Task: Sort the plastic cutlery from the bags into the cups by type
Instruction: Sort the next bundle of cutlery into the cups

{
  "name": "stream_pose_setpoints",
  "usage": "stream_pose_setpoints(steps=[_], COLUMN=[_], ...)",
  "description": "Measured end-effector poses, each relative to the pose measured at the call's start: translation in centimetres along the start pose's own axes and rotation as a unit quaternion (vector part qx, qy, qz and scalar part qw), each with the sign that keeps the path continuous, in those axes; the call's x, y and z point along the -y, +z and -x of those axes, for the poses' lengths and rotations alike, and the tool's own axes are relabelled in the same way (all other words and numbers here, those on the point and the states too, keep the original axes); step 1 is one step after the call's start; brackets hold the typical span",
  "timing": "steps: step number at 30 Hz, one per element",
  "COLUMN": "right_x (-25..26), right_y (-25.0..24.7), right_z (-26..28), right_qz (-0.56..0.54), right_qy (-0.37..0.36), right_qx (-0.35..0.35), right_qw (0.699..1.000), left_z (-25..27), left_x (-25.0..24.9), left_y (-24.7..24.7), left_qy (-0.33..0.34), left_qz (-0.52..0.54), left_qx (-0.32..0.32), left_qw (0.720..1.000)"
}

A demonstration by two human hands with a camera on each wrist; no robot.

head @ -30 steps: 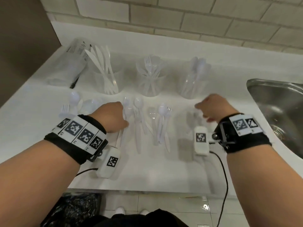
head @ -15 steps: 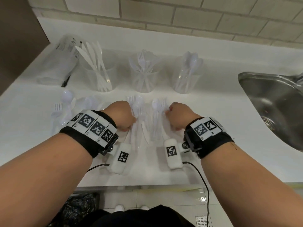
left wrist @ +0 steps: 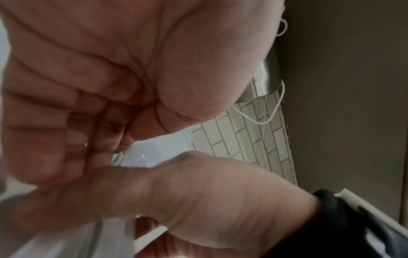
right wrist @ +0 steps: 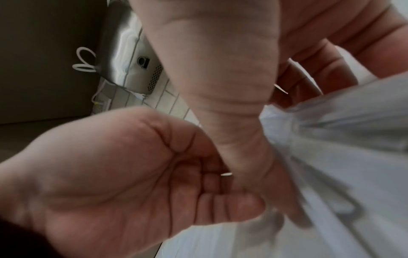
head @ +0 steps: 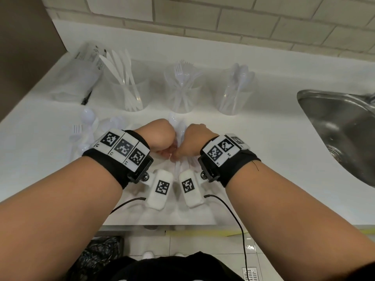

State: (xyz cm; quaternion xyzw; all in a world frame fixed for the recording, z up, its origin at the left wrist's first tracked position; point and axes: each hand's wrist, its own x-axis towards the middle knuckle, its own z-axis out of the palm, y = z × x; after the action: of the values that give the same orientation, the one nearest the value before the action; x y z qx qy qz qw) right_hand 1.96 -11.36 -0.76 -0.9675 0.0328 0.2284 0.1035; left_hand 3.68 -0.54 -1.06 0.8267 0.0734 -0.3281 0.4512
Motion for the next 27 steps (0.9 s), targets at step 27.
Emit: stream_pose_setpoints(steps=[27], right_x=[1.3], right_y=[1.0], right_z=[-2.1], right_qz=[-0.022], right_qy=[-0.003], right_qx=[-0.073], right_qw=[0.997], left_z=[-0.3], left_x=[2.5], left_y=[-0.5], left_qy=[0.013], left_qz=[0.074], left_qx=[0.072], left_qw=[0.995])
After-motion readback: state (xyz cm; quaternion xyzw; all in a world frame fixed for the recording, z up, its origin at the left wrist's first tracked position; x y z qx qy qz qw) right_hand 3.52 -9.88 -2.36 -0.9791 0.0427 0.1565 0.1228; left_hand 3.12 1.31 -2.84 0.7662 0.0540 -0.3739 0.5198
